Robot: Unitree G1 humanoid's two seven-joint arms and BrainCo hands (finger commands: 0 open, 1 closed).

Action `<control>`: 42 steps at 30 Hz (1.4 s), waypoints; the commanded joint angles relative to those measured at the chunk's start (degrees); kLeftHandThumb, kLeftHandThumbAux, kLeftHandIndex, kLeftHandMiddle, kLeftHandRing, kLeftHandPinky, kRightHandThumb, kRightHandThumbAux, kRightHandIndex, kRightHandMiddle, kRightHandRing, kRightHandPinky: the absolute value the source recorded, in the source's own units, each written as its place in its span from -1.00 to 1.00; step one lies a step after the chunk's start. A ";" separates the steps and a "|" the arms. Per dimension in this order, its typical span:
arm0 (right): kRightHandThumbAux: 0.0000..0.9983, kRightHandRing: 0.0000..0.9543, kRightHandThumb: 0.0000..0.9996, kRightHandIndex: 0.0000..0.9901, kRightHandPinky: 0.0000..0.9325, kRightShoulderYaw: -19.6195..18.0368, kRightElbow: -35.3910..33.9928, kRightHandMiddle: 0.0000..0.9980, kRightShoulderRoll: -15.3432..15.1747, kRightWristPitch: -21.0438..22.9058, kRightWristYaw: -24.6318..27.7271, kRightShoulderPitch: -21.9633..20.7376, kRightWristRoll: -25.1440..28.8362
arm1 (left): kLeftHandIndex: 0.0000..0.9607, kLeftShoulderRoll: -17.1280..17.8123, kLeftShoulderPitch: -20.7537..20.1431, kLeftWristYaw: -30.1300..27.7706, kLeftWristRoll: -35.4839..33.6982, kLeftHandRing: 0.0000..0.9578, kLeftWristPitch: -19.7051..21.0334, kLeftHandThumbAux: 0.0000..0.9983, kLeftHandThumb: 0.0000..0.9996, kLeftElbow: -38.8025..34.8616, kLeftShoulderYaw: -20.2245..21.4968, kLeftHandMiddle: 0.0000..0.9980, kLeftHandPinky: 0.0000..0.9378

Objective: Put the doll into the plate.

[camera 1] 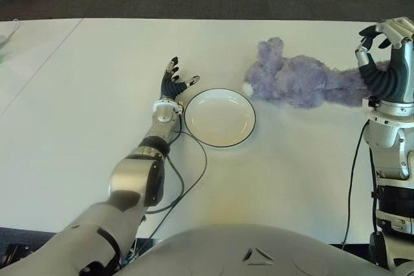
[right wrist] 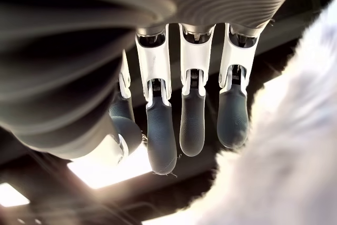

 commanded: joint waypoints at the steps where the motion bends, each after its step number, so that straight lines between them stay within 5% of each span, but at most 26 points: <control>1: 0.43 0.79 0.41 -0.11 0.83 1.98 0.12 0.70 0.95 -2.90 0.40 -1.51 1.91 | -0.85 -2.52 9.66 -1.78 -0.13 -0.83 6.09 0.65 -1.00 6.40 -0.04 -0.84 -0.75; 16: 0.43 0.80 0.41 -0.11 0.82 3.32 -0.21 0.70 1.78 -5.71 0.68 -5.16 2.27 | -0.85 -2.52 9.62 -0.78 0.93 -0.82 5.85 0.59 -1.00 6.38 -1.02 -0.85 -0.75; 42: 0.42 0.81 0.43 -0.11 0.86 4.24 -0.10 0.70 3.24 -7.42 0.88 -3.91 2.04 | -0.86 -2.74 9.61 -1.39 0.22 -0.84 6.30 0.63 -1.00 6.42 -0.42 -0.86 -0.76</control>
